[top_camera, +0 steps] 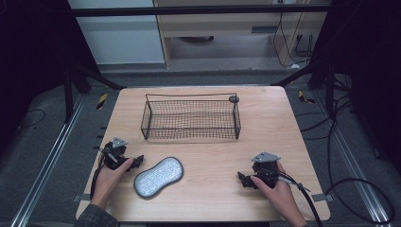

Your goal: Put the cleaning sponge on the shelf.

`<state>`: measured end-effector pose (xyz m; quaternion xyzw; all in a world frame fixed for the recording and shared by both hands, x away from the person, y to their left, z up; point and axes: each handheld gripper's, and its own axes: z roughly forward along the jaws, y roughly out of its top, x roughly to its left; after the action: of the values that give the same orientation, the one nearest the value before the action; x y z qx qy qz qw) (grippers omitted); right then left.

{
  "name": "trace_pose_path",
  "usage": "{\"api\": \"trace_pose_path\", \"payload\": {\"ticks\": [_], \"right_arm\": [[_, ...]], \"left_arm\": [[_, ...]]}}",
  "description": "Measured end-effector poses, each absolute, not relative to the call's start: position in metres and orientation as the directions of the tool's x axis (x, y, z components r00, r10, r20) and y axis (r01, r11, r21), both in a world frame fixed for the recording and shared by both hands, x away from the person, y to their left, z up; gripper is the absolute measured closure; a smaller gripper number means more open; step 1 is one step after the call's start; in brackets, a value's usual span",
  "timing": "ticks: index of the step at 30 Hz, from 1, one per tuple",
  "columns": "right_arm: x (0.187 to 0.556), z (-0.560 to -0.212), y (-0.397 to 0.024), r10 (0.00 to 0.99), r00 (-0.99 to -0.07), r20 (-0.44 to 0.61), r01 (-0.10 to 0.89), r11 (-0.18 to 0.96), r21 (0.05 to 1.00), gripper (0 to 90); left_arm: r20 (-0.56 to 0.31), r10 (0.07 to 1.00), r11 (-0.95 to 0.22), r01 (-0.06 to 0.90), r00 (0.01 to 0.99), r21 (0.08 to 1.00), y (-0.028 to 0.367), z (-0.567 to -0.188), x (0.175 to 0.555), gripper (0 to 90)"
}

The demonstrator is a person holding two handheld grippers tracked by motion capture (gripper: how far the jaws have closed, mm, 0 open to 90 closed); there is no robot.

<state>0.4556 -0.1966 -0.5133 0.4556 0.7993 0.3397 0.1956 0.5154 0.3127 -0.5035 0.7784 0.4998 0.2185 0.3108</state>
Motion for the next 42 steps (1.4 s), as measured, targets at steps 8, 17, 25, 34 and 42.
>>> {"api": "trace_pose_path", "payload": {"ticks": [8, 17, 25, 34, 42], "right_arm": [[0.454, -0.513, -0.197, 0.861, -0.509, -0.004, 0.595, 0.355, 0.721, 0.4], [0.449, -0.513, -0.199, 0.856, -0.517, -0.005, 0.591, 0.361, 0.722, 0.4], [0.447, -0.513, -0.199, 0.856, -0.517, -0.001, 0.593, 0.359, 0.720, 0.4], [0.447, -0.513, -0.199, 0.858, -0.514, 0.008, 0.599, 0.353, 0.719, 0.4], [0.448, -0.513, -0.199, 0.856, -0.517, -0.007, 0.592, 0.363, 0.720, 0.4]], "left_arm": [[0.044, 0.884, -0.323, 0.539, 0.466, 0.778, 0.309, -0.472, 0.496, 5.1], [0.018, 0.863, -0.326, 0.529, 0.506, 0.783, 0.309, -0.440, 0.489, 5.5], [0.052, 0.798, -0.436, 0.515, 0.600, 0.738, 0.296, -0.431, 0.483, 3.3], [0.086, 0.745, -0.536, 0.518, 0.661, 0.667, 0.282, -0.427, 0.479, 3.4], [0.081, 0.740, -0.556, 0.540, 0.667, 0.632, 0.267, -0.428, 0.482, 3.1]]}}
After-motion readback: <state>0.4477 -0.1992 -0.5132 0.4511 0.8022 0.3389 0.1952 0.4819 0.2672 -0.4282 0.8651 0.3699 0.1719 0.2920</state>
